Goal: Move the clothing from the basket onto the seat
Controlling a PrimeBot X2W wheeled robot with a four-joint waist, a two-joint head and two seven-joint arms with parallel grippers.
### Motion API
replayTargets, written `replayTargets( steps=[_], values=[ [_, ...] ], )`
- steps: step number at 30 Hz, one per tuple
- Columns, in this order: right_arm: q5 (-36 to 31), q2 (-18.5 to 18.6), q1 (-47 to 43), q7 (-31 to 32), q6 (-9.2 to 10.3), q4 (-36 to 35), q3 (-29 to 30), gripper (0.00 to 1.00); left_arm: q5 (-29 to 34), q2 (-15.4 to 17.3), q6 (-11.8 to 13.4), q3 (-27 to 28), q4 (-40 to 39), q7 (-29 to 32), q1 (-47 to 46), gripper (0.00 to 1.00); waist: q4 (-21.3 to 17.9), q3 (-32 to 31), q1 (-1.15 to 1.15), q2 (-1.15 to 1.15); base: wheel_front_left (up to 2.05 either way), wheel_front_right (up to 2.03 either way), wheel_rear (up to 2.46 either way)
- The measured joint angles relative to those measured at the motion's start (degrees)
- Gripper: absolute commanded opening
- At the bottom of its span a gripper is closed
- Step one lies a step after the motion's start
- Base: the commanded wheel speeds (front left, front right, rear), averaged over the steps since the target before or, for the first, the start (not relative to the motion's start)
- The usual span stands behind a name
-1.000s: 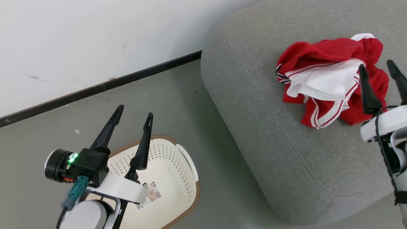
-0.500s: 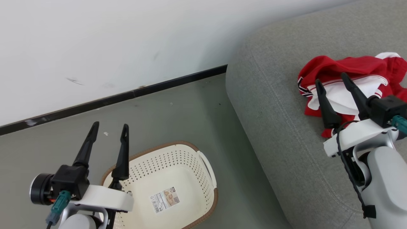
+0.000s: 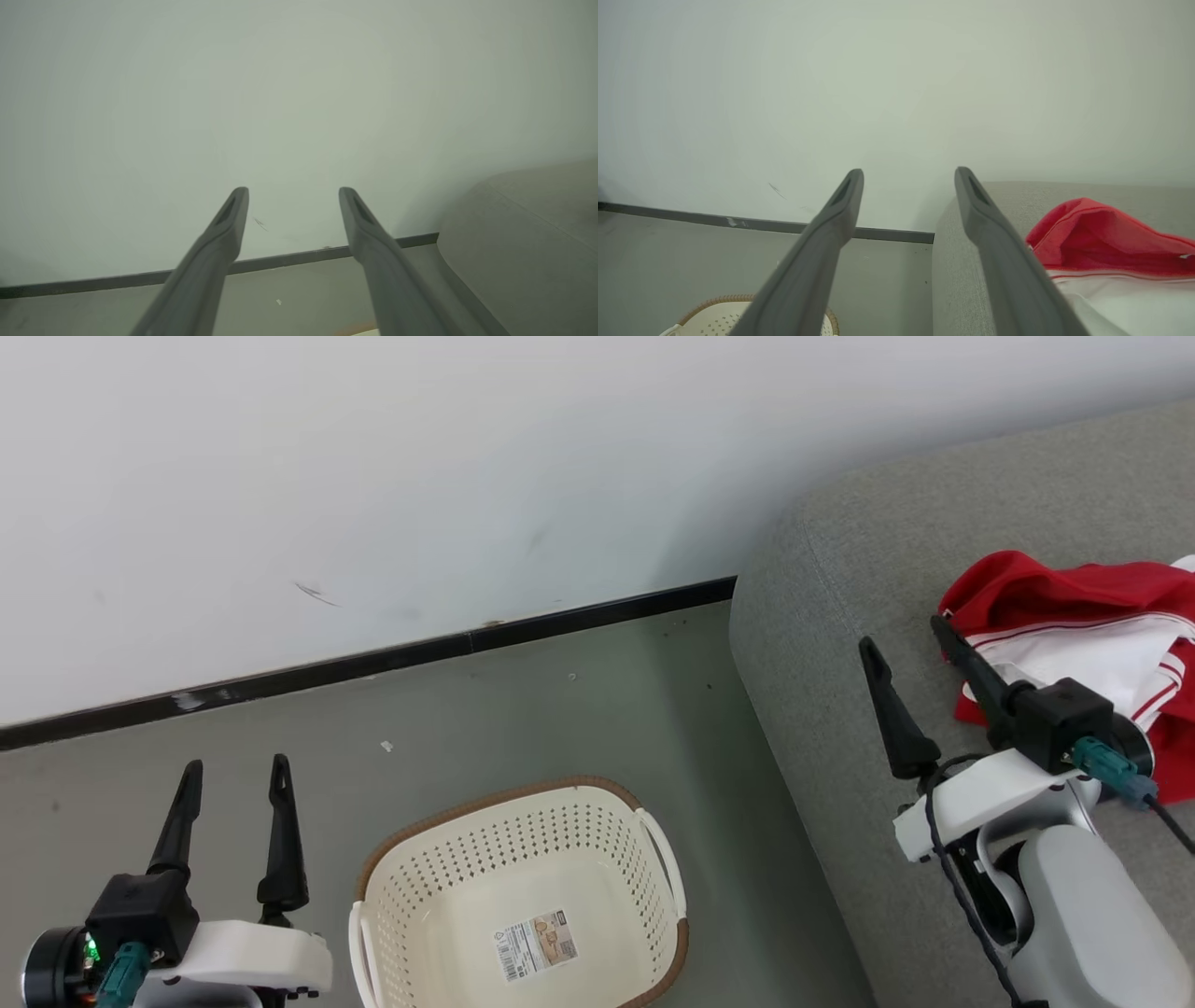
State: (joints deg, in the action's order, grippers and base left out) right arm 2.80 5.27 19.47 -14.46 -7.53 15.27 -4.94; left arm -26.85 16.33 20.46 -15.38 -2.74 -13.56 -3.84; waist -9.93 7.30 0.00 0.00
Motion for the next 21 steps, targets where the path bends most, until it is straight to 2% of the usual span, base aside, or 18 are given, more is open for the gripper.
replayTargets(
  steps=[11,21],
  values=[
    [-2.1,-1.7,-5.1,0.0,0.00,-1.1,-0.3,1.00,-1.6,0.2,0.8,2.5,2.0,-0.2,3.7,1.00,3.6,-3.4,0.00,0.00,0.00,0.00,0.00],
    [-2.5,-2.1,-10.3,0.0,0.00,-1.8,0.3,1.00,-2.4,0.2,-0.1,1.7,3.7,-0.2,4.6,1.00,6.1,-6.0,0.00,0.00,0.00,0.00,0.00]
  ],
)
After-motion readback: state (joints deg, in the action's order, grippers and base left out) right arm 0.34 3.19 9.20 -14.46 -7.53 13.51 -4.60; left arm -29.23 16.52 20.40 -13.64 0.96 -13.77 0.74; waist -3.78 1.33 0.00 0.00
